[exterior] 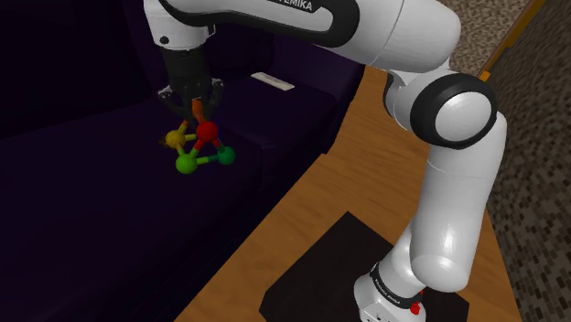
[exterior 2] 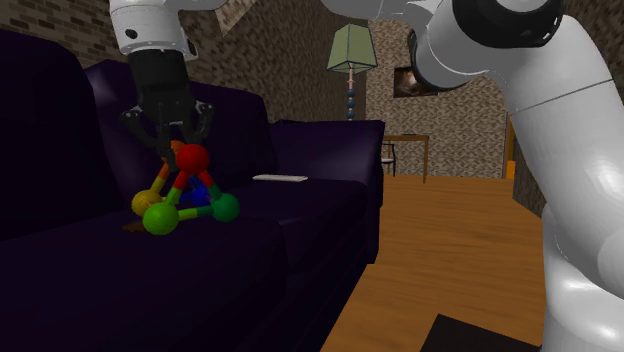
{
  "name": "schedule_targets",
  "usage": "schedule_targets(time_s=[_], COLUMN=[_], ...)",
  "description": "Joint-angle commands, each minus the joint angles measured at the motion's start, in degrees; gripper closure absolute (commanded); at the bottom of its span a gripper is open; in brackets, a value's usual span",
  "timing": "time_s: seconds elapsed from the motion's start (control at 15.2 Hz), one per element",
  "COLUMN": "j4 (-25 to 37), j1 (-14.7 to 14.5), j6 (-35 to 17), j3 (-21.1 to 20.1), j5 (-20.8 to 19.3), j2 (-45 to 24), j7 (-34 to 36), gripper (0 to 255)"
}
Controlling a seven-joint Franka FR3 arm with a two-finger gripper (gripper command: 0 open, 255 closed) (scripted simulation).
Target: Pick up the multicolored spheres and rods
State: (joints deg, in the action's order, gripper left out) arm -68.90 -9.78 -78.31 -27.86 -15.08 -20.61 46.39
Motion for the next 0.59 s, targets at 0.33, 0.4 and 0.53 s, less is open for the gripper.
schedule_targets(time_s=[0.33,0.4,0.53], j4=[10.97,12.87,13.15], j1=[-2.54,-3.05,-3.13], j6=[7.52,8.74,8.93], j3=[0.13,0.19,0.21], j5=[-1.85,-2.22,-2.26], j2=[-3.55,-4.24,-4.34], j7=[-0.48,-0.58,-0.6], gripper=[255,255,255])
